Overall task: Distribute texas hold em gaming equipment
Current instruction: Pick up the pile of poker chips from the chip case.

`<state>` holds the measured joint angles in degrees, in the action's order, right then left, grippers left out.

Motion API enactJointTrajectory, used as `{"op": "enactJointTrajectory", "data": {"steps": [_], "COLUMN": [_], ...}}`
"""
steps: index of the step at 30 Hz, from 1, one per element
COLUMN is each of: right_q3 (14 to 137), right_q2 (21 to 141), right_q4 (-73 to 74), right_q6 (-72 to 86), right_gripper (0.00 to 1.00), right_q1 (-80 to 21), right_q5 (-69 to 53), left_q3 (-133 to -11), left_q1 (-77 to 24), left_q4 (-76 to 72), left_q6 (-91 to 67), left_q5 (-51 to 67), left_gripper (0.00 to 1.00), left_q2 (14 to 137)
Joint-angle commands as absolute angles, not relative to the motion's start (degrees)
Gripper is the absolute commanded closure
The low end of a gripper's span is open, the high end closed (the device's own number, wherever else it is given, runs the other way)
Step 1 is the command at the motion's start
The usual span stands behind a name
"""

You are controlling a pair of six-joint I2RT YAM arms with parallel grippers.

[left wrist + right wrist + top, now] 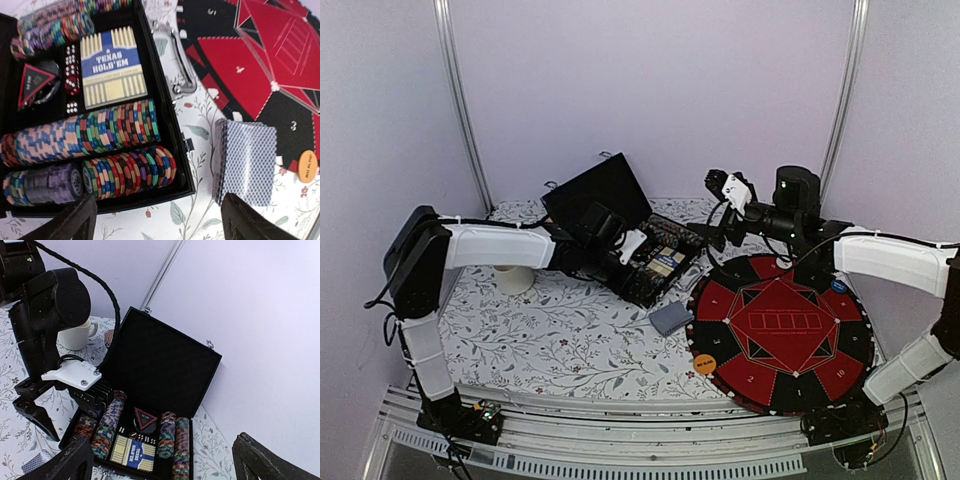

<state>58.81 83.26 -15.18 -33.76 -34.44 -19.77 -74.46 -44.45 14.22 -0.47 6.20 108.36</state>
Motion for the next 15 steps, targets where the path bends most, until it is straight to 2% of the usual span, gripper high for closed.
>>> {"op": "enactJointTrajectory", "data": {"steps": [1,15], "right_q3": [53.94,49.50], "right_q2": [79.41,76.41], "right_q4": [-17.82,-18.51], "right_q6": [-25.00,-26.35], "right_gripper": [0.01,0.01], "right_q1": [-34.19,-34.19], "right_q5": [-17.29,-18.95], "left_q3": [-78.57,-84.69], "left_q1": [-44.67,-43.38], "left_q4": [19.66,23.42], "left_q6": [-1.65,-3.76], "left_q5": [0.77,-1.67], "left_gripper": [0.12,0.34], "left_q2": [111.93,119.49]}}
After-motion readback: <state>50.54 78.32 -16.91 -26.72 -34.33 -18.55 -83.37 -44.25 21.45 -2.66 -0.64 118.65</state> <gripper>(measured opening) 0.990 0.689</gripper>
